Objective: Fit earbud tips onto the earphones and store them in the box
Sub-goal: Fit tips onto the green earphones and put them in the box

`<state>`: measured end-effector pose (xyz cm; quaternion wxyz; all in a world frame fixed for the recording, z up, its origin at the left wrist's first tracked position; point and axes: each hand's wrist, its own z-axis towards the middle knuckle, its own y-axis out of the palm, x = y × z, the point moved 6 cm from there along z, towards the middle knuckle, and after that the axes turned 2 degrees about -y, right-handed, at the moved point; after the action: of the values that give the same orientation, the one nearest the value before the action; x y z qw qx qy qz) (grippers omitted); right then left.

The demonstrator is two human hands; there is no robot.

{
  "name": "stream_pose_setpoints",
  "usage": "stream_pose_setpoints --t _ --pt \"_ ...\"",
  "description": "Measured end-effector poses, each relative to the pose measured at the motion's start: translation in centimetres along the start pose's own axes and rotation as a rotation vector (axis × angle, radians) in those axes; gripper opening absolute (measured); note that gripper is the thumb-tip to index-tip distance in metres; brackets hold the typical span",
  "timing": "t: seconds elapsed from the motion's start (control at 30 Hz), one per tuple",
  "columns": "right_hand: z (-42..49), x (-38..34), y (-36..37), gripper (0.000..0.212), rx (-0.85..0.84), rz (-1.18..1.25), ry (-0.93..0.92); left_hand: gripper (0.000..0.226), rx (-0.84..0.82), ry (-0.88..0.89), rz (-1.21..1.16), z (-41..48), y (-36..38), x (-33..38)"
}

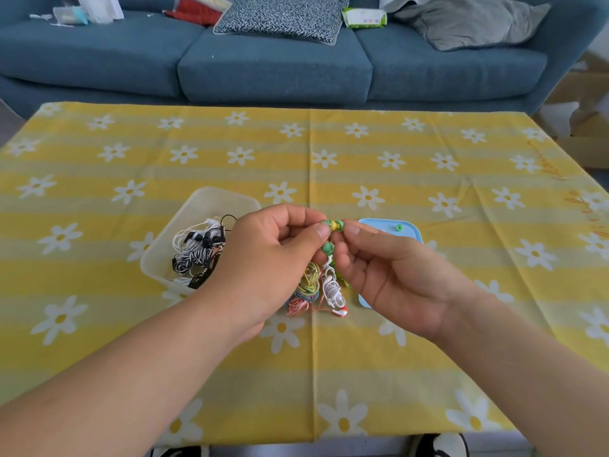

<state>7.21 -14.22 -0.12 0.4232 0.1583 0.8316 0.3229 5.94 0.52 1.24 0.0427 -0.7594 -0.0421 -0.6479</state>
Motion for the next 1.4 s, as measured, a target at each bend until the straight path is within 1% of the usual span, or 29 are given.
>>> stream_pose_setpoints --t 0.17,0.37,0.43,0.53,0.67,0.73,1.0,1.13,1.27,1.4 --pt "0.1 -0.3 -0.5 0.018 0.018 -0.097 -0.065 0.008 0.022 0.03 0.031 0.0 0.2 0.1" --pt "0.1 -0.2 -0.6 0.009 0.076 -0.149 -0.174 0.007 0.053 0.034 0.032 0.0 0.4 -0.1" --pt "0.1 -0.2 -0.5 0.012 0.092 -0.159 -0.208 0.007 0.069 0.038 0.04 0.0 0.5 -0.1" --pt "-0.1 -0.2 -0.5 0.021 0.116 -0.208 -0.235 0.006 0.088 0.042 0.057 0.0 0.5 -0.1" --pt "-0.6 -0.1 -0.7 0.016 0.164 -0.34 -0.272 0.007 0.103 0.028 0.043 0.3 0.3 -0.3" --pt "-0.6 -0.2 -0.8 0.015 0.171 -0.367 -0.284 0.008 0.105 0.008 0.023 0.5 0.3 -0.4" --pt "-0.2 -1.9 -2.1 0.008 0.114 -0.355 -0.265 0.009 0.003 -0.094 -0.059 0.6 1.7 -1.1" --pt "-0.1 -2.3 -2.7 0.015 0.067 -0.331 -0.263 0.009 -0.012 -0.115 -0.09 0.7 2.4 -1.3" --pt "-0.1 -2.5 -3.4 0.018 0.044 -0.366 -0.262 0.009 -0.041 -0.145 -0.117 0.5 3.1 -1.3" --pt "-0.1 -2.8 -4.4 0.022 0.09 -0.374 -0.254 0.008 -0.077 -0.199 -0.152 0.3 3.9 -1.3"
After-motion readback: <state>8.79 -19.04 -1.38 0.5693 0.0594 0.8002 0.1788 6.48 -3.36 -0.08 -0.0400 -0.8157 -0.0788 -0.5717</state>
